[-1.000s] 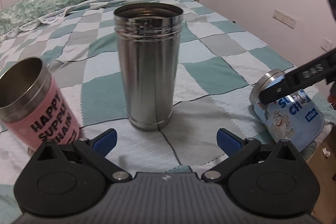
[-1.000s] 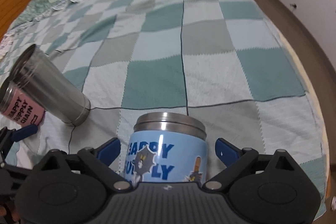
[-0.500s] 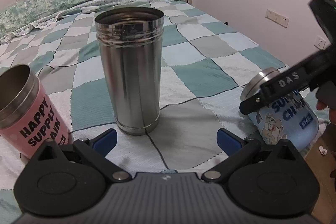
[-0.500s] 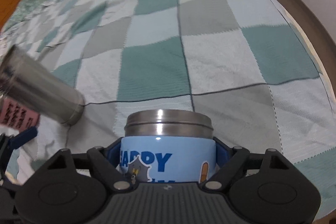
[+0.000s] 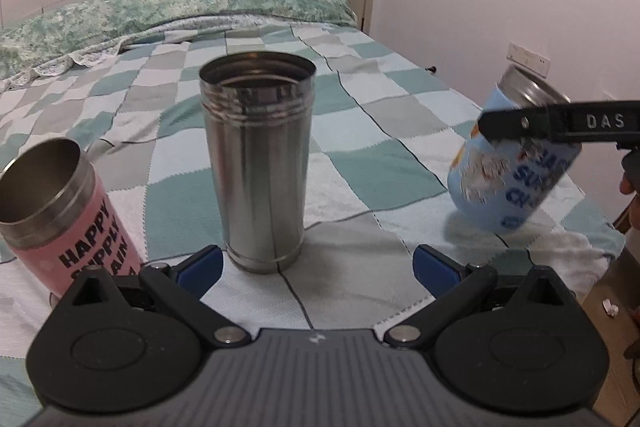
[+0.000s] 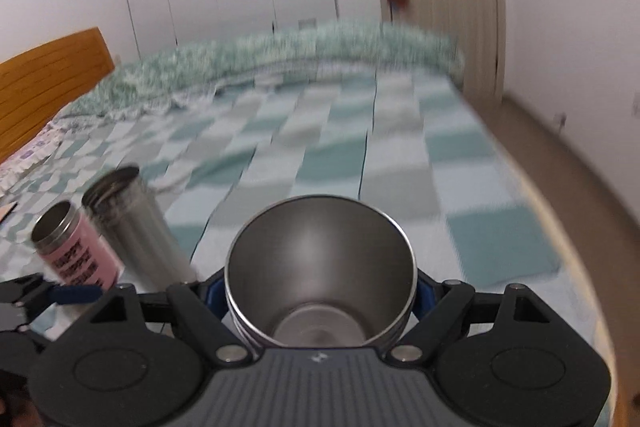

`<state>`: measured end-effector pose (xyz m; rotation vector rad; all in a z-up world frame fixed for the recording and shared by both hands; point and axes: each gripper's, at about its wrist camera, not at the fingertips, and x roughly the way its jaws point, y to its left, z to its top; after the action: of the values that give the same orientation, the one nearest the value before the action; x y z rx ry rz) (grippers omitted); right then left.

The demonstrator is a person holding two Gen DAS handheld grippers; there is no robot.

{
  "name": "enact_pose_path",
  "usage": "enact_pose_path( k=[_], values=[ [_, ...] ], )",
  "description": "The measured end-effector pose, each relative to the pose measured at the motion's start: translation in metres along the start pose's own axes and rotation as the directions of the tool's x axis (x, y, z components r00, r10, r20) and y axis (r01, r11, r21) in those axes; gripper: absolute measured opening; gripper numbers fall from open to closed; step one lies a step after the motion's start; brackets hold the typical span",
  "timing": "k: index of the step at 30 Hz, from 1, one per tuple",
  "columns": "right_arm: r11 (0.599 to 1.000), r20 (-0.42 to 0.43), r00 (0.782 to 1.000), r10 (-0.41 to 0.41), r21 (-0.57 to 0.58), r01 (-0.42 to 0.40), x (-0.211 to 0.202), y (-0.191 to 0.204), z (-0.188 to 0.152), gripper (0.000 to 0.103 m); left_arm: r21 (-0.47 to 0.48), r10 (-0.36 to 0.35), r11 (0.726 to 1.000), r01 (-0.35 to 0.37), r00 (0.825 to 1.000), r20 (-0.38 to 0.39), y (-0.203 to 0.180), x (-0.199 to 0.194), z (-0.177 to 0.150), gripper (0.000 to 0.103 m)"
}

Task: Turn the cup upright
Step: 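Turn the blue cup upright with the right tool, rim facing up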

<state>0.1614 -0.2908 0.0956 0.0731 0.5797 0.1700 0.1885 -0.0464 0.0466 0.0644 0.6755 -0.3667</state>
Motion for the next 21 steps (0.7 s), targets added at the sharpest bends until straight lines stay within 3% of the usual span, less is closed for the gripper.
enact_pose_path(
  k=[3,7,17,21],
  values=[
    [0.999,0.076,0.997,-0.015,-0.039,0.018,0.006,0.007,0.006,0.083,-0.014,0.013,1.0,-0.013,1.0,0.009,0.003,0.002,0.002,0.103],
    [0.996,0.115,0.993,-0.032,-0.079,0.041,0.025,0.016,0.007,0.083,-0.024,0.028,0.999,-0.028,1.0,0.007,0.006,0.006,0.003,0.103],
    [0.987,0.067,0.996,-0.055,-0.146,0.064,0.075,0.03,-0.018,0.083,-0.027,0.048,0.999,-0.048,0.999,-0.005,0.014,0.017,0.002,0.103],
    [0.988,0.089,0.995,-0.045,-0.142,0.058,0.076,0.028,-0.02,0.083,-0.029,0.054,0.998,-0.054,0.999,-0.006,0.014,0.019,0.002,0.103]
  ],
)
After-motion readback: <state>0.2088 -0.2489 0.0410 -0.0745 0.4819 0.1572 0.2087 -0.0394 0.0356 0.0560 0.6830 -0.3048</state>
